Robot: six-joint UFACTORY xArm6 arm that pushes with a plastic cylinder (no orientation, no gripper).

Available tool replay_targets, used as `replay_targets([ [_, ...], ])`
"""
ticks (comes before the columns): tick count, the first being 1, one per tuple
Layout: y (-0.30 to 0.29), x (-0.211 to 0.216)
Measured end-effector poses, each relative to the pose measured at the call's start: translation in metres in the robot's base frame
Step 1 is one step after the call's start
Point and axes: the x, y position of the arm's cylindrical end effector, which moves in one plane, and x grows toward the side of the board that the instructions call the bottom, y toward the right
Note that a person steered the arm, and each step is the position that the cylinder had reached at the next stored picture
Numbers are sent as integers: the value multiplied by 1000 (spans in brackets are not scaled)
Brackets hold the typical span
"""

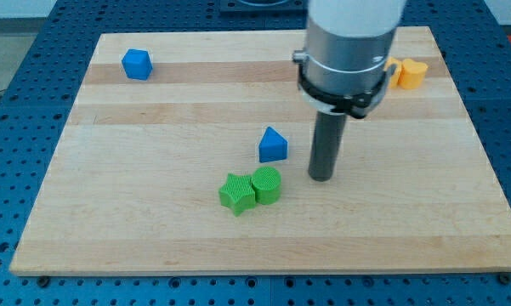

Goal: Push the triangle parallel to the cube

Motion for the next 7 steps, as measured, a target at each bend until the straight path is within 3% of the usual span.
replay_targets([
  [2,-45,-19],
  [5,-99,-161],
  [6,-94,-120],
  [7,-37,-77],
])
